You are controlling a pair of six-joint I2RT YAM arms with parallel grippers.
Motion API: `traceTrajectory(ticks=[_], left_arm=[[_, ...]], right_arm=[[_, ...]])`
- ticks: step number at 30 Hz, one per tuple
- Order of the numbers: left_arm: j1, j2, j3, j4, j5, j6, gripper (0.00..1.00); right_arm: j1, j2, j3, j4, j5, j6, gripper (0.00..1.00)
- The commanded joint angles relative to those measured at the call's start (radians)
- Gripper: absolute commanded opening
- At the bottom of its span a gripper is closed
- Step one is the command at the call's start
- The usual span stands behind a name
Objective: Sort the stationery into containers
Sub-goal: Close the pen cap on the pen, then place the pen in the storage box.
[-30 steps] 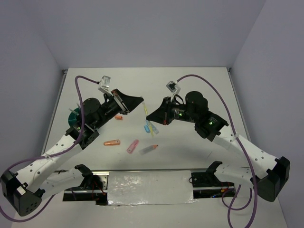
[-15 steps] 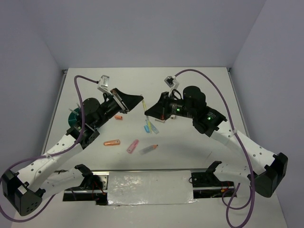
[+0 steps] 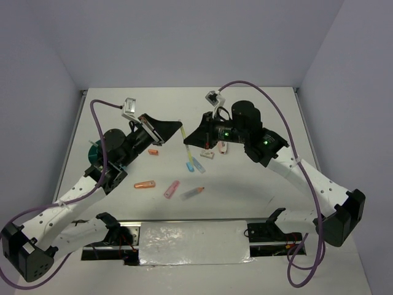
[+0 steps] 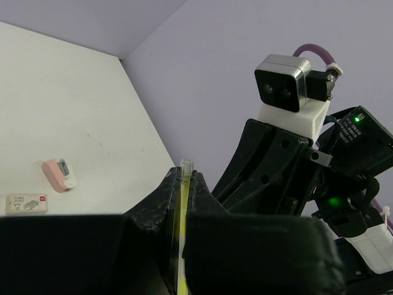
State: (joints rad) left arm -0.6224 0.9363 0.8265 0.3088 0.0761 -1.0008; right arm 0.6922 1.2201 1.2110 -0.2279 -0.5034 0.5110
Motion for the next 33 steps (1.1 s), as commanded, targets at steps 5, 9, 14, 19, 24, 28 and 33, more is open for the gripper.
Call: traceTrajectory(ticks=[5,9,14,19,24,28,33], left_arm=[[-0.034,0.002,-0.038,-0.132,0.254,0.025,0.0],[-0.039,-0.001,-0.04,-0.152,0.286,0.048,0.0],[-0.089,-0.001,-0.053,-0.181,0.304,0.054,0.0],[-0.158,-0.062,-0.125,-0.211,0.245,0.028,0.0],[-0.229,-0.112,-0.127,-0.333,0.128,0.03,0.0],[-0.227,-0.152,-0.005,-0.573,-0.173,0.073,0.0],[-0.208,-0.049,0.293,-0.807,-0.552,0.137,0.0]], right_arm=[[-0.042,0.035,0.142,0.196,0.089,-0.031,0.0],[-0.048,0.058,0.179,0.176,0.105,-0.054,0.0],[-0.079,0.104,0.281,0.134,0.086,-0.071,0.0],[-0.092,0.171,0.392,0.107,0.068,-0.081,0.0],[-0.092,0.217,0.444,0.131,0.048,-0.085,0.0],[-0.086,0.213,0.343,0.173,-0.058,-0.101,0.0],[-0.086,0.13,0.159,0.179,-0.037,-0.172,0.0]])
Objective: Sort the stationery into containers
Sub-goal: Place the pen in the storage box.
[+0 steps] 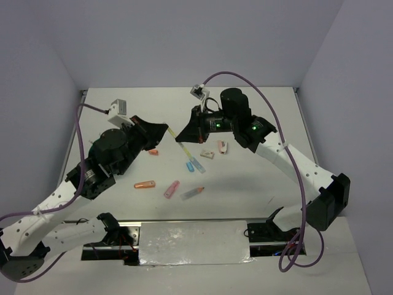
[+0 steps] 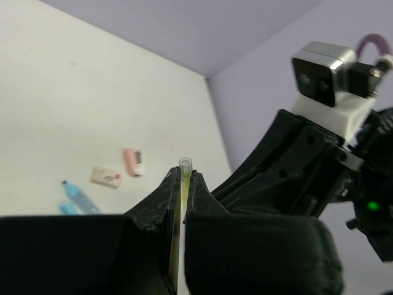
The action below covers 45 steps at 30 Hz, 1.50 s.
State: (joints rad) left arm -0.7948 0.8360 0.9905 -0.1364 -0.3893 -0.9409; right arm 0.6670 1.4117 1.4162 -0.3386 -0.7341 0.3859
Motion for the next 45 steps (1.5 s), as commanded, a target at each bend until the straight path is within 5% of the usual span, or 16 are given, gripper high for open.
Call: traceTrajectory(ticks=[1,3,5,7,10,12,14,20,23,29,45], left_arm=[[-0.018,0.069,0.164,-0.379,-0.111,0.088,0.0],[-0.003,0.112,0.239,-0.413,-0.137,0.114,0.0],[0.022,0.13,0.266,-0.416,-0.16,0.119,0.0],[0.043,0.144,0.283,-0.419,-0.177,0.11,0.0],[0.075,0.137,0.266,-0.407,-0.192,0.079,0.0],[0.092,0.127,0.258,-0.414,-0.212,0.056,0.0],[0.104,0.133,0.29,-0.465,-0.312,0.022,0.0],[0.134,0.169,0.339,-0.65,-0.753,0.047,0.0],[0.256,0.199,0.324,-0.669,-0.83,0.083,0.0],[0.551,0.238,0.26,-0.533,-0.726,0.186,0.0],[0.675,0.33,0.082,-0.229,-0.612,0.259,0.0]], right_arm=[[-0.066,-0.066,-0.054,0.283,0.211,-0.061,0.0],[-0.07,-0.068,-0.057,0.259,0.203,-0.085,0.04],[-0.073,-0.065,-0.039,0.237,0.173,-0.097,0.28],[-0.078,-0.069,-0.039,0.237,0.165,-0.101,0.29],[-0.098,-0.074,-0.068,0.263,0.159,-0.076,0.44],[-0.121,-0.073,-0.085,0.271,0.154,-0.061,0.65],[-0.135,-0.072,-0.091,0.245,0.192,-0.061,0.72],[-0.142,-0.114,-0.14,0.196,0.222,-0.062,0.74],[-0.141,-0.16,-0.192,0.194,0.208,-0.052,0.75],[-0.142,-0.243,-0.281,0.187,0.176,-0.05,0.75],[-0.141,-0.261,-0.255,0.047,0.147,-0.117,0.76]])
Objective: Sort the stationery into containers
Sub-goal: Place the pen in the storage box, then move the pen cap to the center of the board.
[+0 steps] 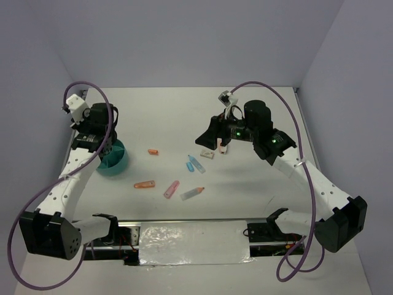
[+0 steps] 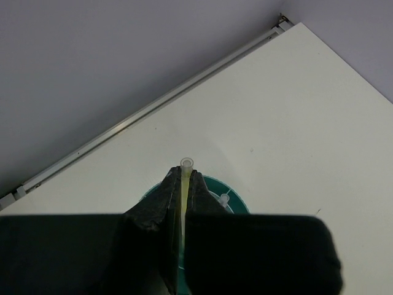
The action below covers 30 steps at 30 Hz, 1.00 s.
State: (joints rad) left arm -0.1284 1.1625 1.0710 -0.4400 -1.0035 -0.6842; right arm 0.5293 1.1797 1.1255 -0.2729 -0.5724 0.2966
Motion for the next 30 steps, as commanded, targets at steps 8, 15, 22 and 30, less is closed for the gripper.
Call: traceTrajectory(ticks=[8,15,22,30], left_arm=[[0.009,-0.078,-0.052,-0.062,0.066,-0.138,0.56],[0.007,-0.236,-0.082,-0.089,0.167,-0.107,0.84],[0.006,-0.216,0.07,-0.203,0.515,-0.044,0.99],[-0.011,-0.181,0.133,-0.336,0.75,-0.022,0.99]], right_arm=[[-0.003,-0.002,0.037,-0.035,0.0,-0.028,0.77],[0.041,0.061,0.017,-0.041,0.078,-0.036,0.87],[0.149,0.271,0.114,-0.21,0.424,-0.062,0.91],[0.176,0.458,0.131,-0.298,0.571,-0.069,0.65]])
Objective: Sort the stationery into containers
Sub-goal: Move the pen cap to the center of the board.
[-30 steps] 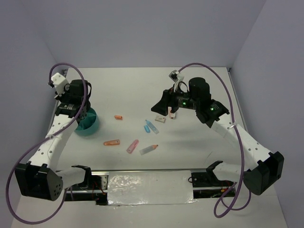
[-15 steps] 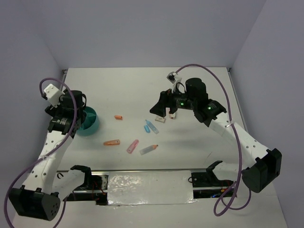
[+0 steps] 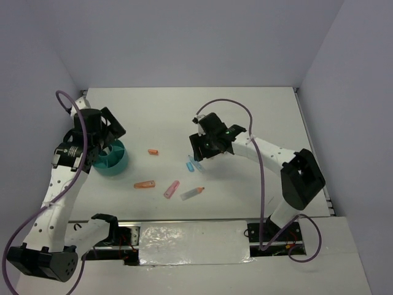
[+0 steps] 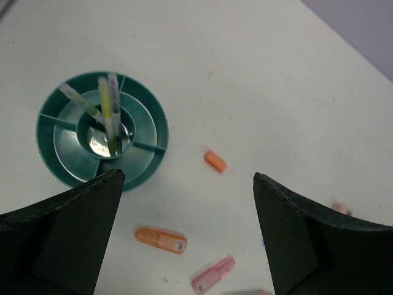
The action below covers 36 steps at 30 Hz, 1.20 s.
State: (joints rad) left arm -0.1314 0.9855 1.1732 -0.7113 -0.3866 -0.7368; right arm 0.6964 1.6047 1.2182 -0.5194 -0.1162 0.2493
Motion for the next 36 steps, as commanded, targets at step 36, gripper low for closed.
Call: traceTrajectory(ticks=[36], left_arm=[[-0.071,-0.001,-0.057,-0.099,0.379,0.123,0.99]], right_arm=[[0.133,0.262,0.147,-0.028,0.193,0.033,0.41]])
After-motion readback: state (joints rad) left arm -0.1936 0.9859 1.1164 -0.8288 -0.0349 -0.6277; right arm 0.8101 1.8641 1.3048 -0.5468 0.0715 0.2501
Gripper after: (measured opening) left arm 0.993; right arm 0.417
